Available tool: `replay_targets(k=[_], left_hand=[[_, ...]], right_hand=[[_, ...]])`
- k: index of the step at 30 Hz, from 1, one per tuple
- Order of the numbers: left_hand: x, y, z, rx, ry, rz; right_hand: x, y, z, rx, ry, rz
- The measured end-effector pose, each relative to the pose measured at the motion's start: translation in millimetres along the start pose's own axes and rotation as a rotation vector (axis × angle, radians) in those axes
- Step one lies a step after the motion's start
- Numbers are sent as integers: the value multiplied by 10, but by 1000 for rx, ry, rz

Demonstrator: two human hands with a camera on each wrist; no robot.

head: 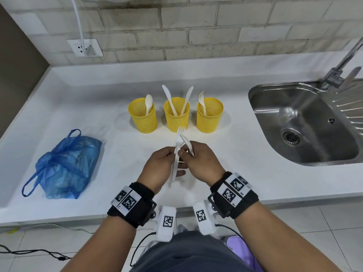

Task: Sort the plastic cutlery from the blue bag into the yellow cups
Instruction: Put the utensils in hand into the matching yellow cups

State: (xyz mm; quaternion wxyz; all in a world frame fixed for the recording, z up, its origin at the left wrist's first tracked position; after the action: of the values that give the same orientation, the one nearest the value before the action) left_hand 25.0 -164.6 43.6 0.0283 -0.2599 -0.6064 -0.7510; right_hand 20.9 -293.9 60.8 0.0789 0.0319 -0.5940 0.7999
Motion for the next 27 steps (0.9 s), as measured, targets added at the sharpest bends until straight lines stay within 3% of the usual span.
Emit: replay_targets(k=[5, 8, 12, 19, 27], left_hand=[[55, 34, 7, 98, 5, -8], [16, 26, 51, -14, 46, -38], [-60, -39, 179, -101, 95, 28], [-230, -24, 632, -672, 303, -6], [-515, -138, 578, -1083, 267, -53]], right_hand=[[-14, 16, -59, 80, 5, -9], [-16, -14, -52, 129, 17, 21], [-26, 14, 126, 134, 70, 0], [-24, 478, 436, 344, 29, -144], [-101, 746, 331, 685, -20, -164]])
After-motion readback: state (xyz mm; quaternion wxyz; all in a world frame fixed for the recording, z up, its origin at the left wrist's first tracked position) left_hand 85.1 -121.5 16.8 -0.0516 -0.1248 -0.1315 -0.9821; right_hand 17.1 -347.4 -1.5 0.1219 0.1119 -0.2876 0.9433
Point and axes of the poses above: each hand's wrist, its own x-axis away from the middle knuckle, its own z-axis out of the back of the hand, y = z × x, the point moved 8 cm from there along -x, towards the middle knuckle, and after that the axes turned 12 degrees about -x, right-handed, at the moved point
